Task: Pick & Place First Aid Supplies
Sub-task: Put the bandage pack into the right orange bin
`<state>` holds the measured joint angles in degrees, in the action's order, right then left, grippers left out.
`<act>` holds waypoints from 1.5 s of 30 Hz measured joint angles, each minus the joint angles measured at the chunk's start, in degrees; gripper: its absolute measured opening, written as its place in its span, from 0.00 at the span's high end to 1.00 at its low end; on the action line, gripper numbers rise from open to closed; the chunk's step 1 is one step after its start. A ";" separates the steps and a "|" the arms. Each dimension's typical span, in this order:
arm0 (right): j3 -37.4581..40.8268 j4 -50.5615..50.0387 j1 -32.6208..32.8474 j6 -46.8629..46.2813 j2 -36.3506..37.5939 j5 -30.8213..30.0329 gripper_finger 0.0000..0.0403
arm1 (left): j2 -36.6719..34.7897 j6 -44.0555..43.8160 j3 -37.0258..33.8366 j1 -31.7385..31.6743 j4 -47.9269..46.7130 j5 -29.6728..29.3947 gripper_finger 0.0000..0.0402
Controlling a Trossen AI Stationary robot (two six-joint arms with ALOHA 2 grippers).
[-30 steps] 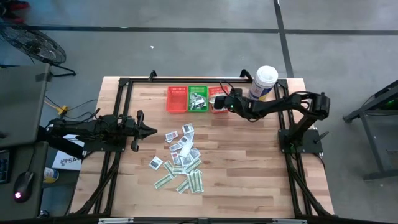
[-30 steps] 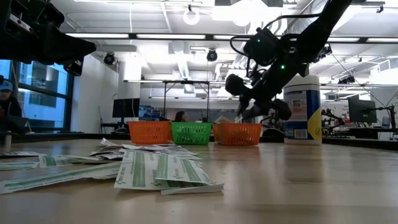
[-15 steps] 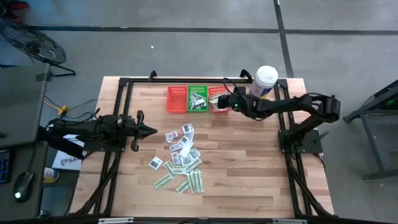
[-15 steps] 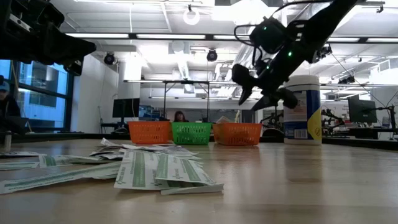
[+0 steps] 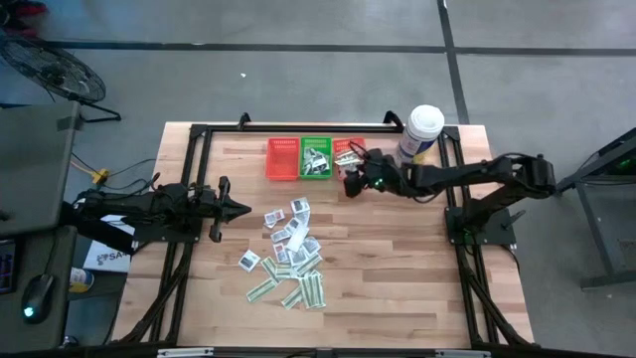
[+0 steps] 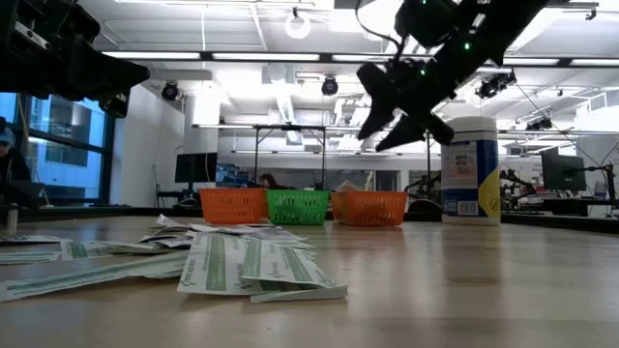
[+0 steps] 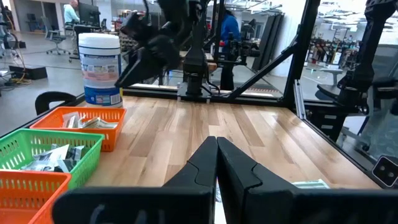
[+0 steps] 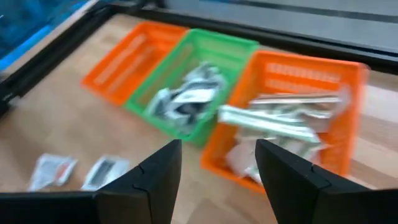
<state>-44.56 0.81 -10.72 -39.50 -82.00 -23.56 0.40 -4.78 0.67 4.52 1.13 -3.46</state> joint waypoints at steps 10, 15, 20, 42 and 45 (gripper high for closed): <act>-6.88 -7.38 6.58 4.38 -0.52 1.52 0.50 | 0.00 0.00 0.00 0.02 0.00 0.02 1.00; -9.57 -10.60 8.68 5.04 -1.03 1.70 0.50 | 0.00 0.00 0.00 0.01 0.00 0.00 1.00; -11.05 -12.73 11.43 5.06 -1.60 4.08 0.51 | 0.00 0.00 0.00 0.01 0.00 0.00 1.00; -11.05 -15.47 23.95 3.30 -1.75 4.89 0.52 | 0.00 0.00 0.00 0.00 0.00 0.01 1.00; -11.05 -15.47 24.74 3.15 -1.75 4.90 0.53 | -0.01 0.00 0.00 0.01 0.00 0.01 1.00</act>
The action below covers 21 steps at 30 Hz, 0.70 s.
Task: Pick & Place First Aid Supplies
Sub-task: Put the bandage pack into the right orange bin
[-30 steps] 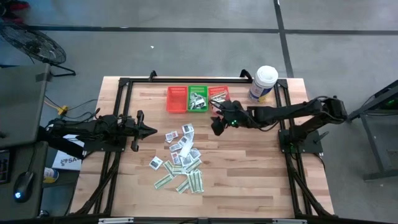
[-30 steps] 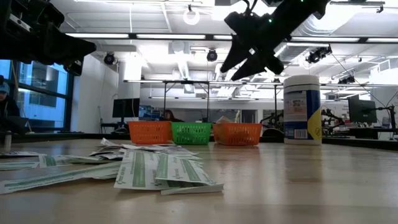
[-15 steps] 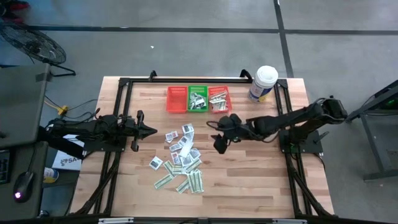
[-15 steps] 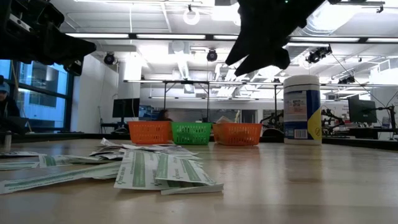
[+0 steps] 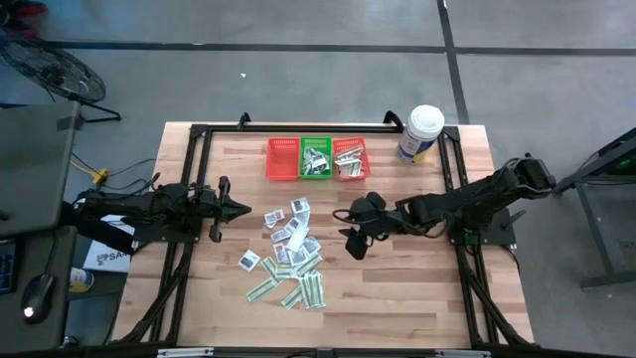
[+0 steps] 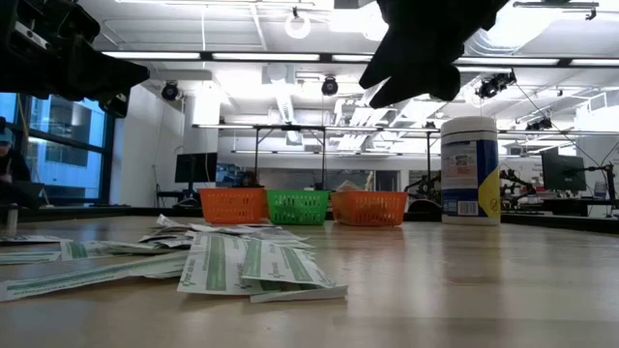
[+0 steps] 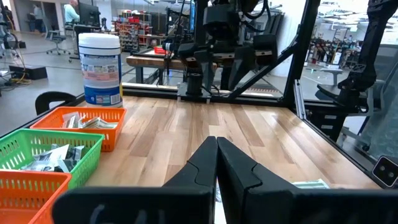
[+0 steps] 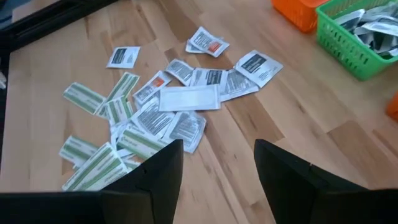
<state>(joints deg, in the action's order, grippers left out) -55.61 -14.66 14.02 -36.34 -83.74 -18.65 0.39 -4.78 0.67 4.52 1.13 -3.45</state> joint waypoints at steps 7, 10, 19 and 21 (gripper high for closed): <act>0.02 0.17 1.42 -1.13 -1.66 1.94 0.55 | 0.01 0.00 0.00 0.00 0.01 0.01 1.00; 0.02 0.78 1.92 -1.13 -3.25 4.92 0.55 | 0.00 0.00 0.00 0.00 0.00 -0.01 1.00; 0.05 10.37 4.55 3.10 -10.26 15.31 0.55 | 0.01 0.00 0.00 -0.01 0.00 -0.01 1.00; 0.07 13.02 5.04 4.04 -12.06 17.01 0.55 | 0.00 0.00 0.00 0.01 0.00 0.00 1.00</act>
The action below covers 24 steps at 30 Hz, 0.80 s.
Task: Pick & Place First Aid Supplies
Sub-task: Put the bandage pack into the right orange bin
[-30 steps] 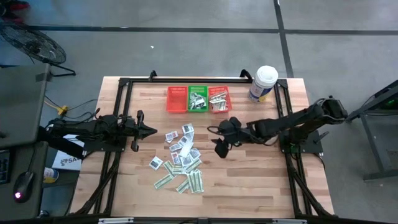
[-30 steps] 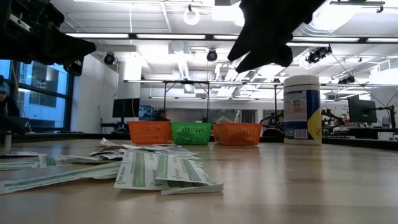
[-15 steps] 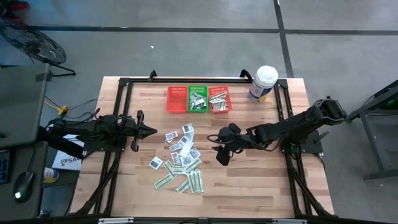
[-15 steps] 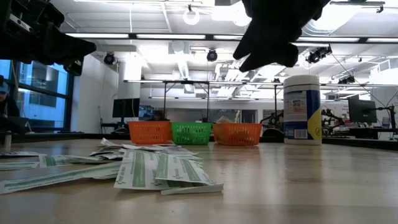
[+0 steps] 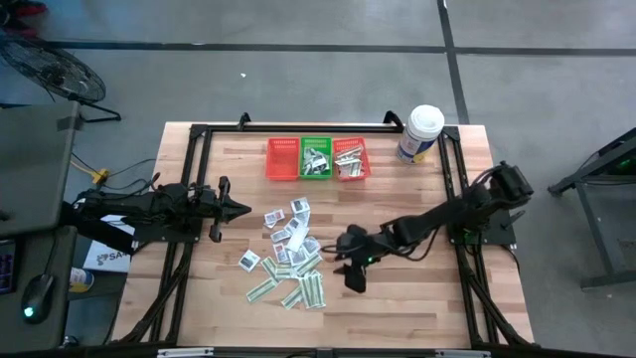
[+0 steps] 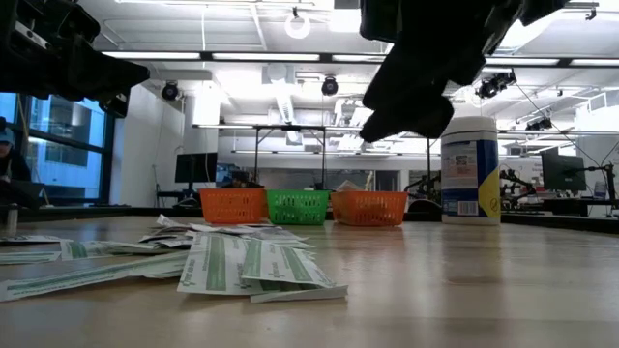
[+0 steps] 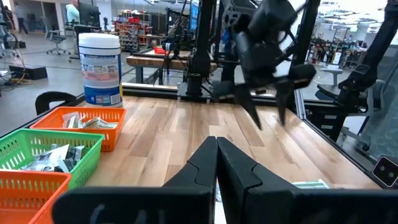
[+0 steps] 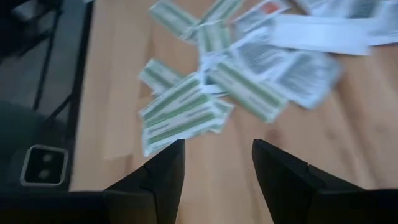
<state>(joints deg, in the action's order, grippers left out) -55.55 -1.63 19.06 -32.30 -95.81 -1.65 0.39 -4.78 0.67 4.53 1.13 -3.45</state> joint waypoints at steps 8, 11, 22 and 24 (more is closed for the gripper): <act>-2.02 4.93 1.49 2.30 -7.53 2.05 0.55 | 0.01 0.00 0.00 0.00 0.00 0.01 1.00; -3.81 5.63 1.79 2.83 -9.50 0.80 0.55 | 0.01 0.00 0.00 0.00 0.01 0.01 1.00; -4.83 6.23 2.13 -0.09 -9.82 -4.72 0.55 | 0.01 0.00 0.00 -0.01 0.00 0.00 1.00; -4.83 6.23 2.11 -0.83 -9.82 -5.66 0.55 | -0.01 0.00 0.00 -0.02 0.00 -0.01 1.00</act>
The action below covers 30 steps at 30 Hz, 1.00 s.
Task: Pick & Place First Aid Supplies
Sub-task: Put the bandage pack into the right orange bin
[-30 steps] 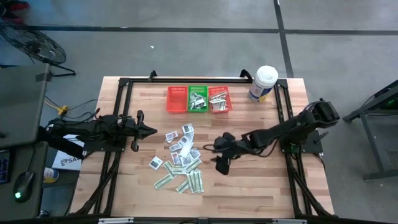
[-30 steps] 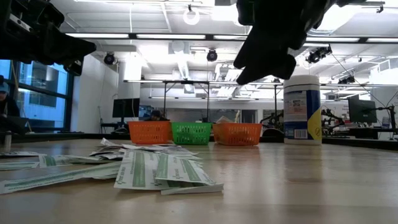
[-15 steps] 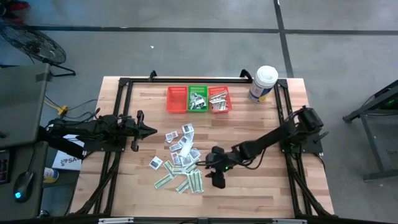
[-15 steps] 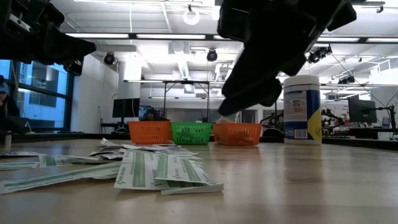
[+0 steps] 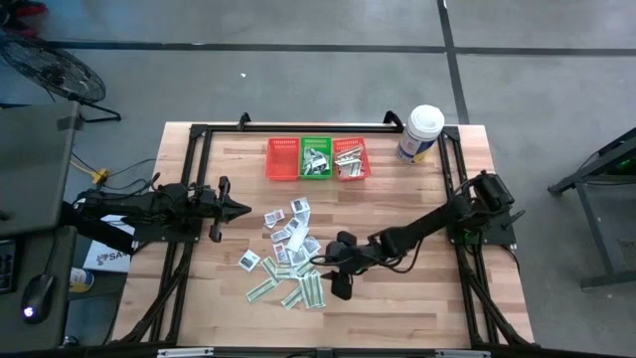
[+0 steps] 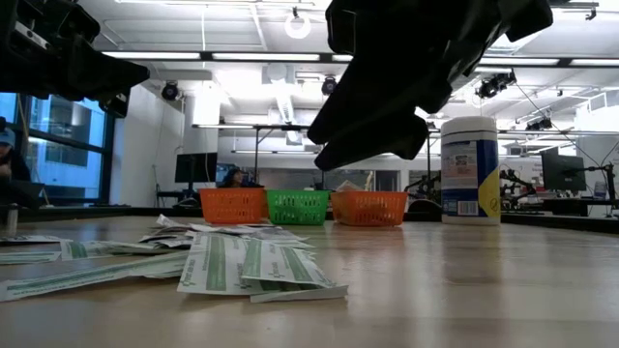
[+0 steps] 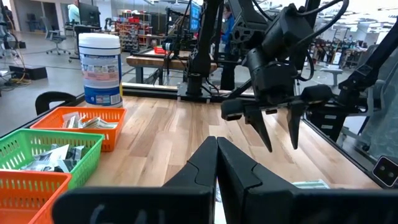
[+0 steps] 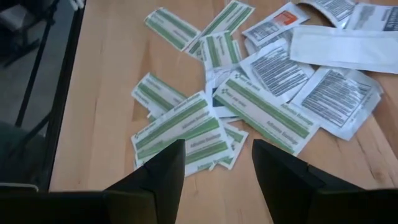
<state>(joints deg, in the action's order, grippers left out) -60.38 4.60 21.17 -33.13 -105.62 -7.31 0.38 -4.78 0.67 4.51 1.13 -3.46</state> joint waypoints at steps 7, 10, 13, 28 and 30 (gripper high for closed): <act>0.00 0.00 0.00 -4.02 0.00 -1.43 0.55 | 0.02 0.00 0.00 0.01 0.51 -0.09 1.00; 0.00 0.26 0.02 -4.62 0.04 -2.49 0.55 | 0.00 0.00 0.00 0.00 1.46 -0.48 1.00; 0.00 0.63 -0.01 -6.47 0.09 -2.87 0.55 | 0.02 0.00 0.00 0.02 3.07 -0.52 1.00; 0.00 0.85 -0.01 -7.59 0.31 -6.54 0.55 | 0.00 -12.81 1.02 0.02 1.76 2.50 0.99; 0.00 0.85 -0.01 -7.58 0.31 -7.02 0.55 | 0.45 -14.87 1.05 0.00 0.12 3.21 0.96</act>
<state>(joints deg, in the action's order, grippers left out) -60.38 5.45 21.17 -40.71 -105.32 -14.33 0.84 -19.65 1.72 4.51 1.25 -0.25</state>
